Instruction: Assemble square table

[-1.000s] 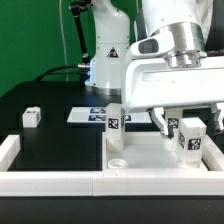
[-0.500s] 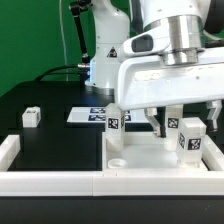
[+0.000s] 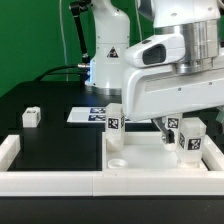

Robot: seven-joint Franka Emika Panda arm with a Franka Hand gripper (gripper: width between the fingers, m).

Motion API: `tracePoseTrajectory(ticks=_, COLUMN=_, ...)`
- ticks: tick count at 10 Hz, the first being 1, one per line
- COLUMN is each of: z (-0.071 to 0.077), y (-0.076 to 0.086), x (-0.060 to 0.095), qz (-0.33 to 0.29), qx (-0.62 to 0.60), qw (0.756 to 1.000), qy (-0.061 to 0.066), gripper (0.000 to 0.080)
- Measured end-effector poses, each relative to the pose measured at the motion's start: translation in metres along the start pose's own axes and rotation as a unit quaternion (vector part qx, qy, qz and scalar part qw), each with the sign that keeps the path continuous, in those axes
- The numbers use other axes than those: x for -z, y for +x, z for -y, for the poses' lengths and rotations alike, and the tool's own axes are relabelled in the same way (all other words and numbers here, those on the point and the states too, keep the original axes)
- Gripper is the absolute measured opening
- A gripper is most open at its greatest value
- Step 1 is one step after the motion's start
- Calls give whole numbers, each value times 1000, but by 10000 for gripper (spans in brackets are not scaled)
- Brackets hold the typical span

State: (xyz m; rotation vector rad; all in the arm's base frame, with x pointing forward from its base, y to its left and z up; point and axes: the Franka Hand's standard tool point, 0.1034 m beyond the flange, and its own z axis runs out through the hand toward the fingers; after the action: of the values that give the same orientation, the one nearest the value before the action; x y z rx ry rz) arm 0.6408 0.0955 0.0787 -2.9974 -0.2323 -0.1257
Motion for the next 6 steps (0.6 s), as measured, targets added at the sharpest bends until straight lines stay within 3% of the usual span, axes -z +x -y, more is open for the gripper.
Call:
tracePoseTrajectory(ticks=2, z=2, y=-1, x=-1, qz=0, qx=-1, qw=1000, qy=0, gripper=649)
tracePoseTrajectory(ticks=3, z=2, y=-1, x=-1, qz=0, qx=-4, qw=1000, qy=0, gripper=522)
tracePoseTrajectory(ticks=4, z=2, y=-1, x=-1, qz=0, qx=-5, qw=1000, qy=0, gripper=522)
tracePoseTrajectory(ticks=5, z=3, y=-1, x=-1, qz=0, qx=-27, qw=1000, qy=1, gripper=371)
tracePoseTrajectory(ticks=6, z=3, y=-1, x=-1, qz=1, qx=-73, qw=997, qy=1, gripper=290)
